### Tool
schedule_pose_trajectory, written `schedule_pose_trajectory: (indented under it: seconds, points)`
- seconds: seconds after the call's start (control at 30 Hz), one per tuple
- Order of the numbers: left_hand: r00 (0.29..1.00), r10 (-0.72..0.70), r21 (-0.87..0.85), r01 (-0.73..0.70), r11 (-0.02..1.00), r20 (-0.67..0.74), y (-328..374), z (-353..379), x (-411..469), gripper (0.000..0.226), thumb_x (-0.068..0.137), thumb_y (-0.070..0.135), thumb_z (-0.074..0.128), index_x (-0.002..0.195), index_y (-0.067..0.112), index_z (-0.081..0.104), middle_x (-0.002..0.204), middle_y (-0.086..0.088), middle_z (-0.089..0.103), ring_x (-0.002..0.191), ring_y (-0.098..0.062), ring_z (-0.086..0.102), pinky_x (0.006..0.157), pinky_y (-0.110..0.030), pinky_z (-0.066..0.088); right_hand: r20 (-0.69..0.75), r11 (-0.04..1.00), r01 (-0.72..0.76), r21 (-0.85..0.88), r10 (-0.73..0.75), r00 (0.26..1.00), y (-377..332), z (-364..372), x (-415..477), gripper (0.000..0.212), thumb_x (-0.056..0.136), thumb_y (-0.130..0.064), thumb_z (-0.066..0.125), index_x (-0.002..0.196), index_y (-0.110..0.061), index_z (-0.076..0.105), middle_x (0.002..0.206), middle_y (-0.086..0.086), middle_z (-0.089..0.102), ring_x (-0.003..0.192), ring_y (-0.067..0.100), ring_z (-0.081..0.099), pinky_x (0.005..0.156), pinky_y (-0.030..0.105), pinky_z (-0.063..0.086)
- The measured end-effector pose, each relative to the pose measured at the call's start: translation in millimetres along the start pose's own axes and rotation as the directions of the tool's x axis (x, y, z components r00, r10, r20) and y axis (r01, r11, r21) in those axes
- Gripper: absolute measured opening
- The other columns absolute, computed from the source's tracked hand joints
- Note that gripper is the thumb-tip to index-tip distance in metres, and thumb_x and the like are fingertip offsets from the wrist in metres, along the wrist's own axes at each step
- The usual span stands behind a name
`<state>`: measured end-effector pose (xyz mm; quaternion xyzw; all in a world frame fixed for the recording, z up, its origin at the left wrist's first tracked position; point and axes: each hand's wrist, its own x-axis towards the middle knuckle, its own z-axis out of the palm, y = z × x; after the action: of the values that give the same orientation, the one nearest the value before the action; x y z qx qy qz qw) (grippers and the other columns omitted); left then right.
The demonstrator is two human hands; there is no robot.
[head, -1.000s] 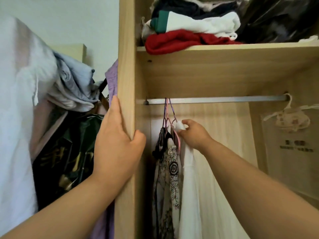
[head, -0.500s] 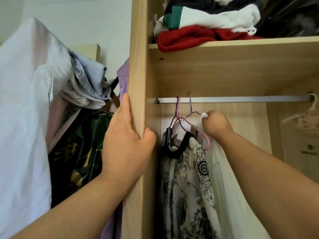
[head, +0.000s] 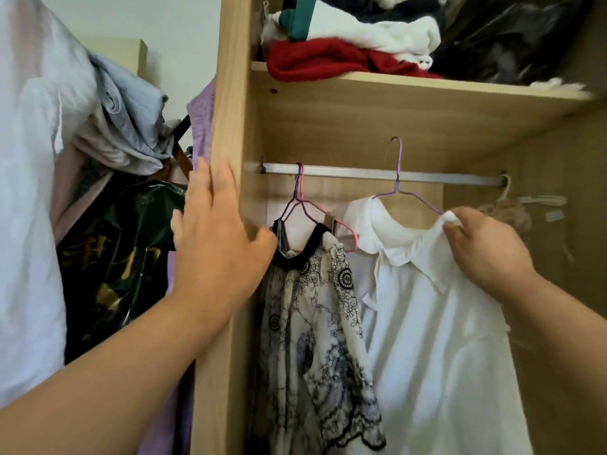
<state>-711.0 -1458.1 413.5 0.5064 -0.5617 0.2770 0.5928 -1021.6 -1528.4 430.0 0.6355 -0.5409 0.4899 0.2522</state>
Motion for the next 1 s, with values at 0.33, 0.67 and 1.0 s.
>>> schedule_pose_trajectory:
  seconds: [0.33, 0.67, 1.0]
  points:
    - [0.777, 0.365, -0.399, -0.161, 0.903, 0.512, 78, 79, -86, 0.066, 0.086, 0.040, 0.056, 0.146, 0.033, 0.028, 0.157, 0.007, 0.017, 0.145, -0.011, 0.005, 0.116, -0.050, 0.009, 0.081, 0.991, -0.082, -0.104, 0.090, 0.993, 50, -103, -156, 0.024, 0.093, -0.027, 0.051, 0.114, -0.022, 0.062, 0.100, 0.001, 0.068, 0.096, 0.031, 0.062, 0.077, 0.033, 0.044]
    - [0.427, 0.617, -0.679, -0.009, 0.734, 0.661, 100, 130, -181, 0.012, 0.097, 0.031, 0.045, 0.088, 0.029, 0.052, 0.096, -0.004, 0.058, 0.101, -0.030, 0.055, 0.083, -0.039, 0.043, 0.090, 0.922, -0.310, -0.233, 0.337, 0.937, -5, -197, -302, 0.018, 0.091, -0.033, 0.057, 0.089, -0.051, 0.057, 0.081, -0.029, 0.065, 0.077, -0.011, 0.058, 0.067, 0.004, 0.040]
    - [0.370, 0.850, -0.927, 0.139, 0.348, 0.375, 58, 72, -255, 0.017, 0.096, 0.016, 0.050, 0.090, 0.006, 0.063, 0.083, -0.012, 0.053, 0.079, -0.024, 0.049, 0.064, -0.030, 0.024, -0.041, 0.555, -0.689, -0.466, 0.764, 0.644, -153, -197, -447, 0.023, 0.086, -0.029, 0.062, 0.077, -0.051, 0.062, 0.065, -0.018, 0.061, 0.066, 0.001, 0.056, 0.064, 0.021, 0.043]
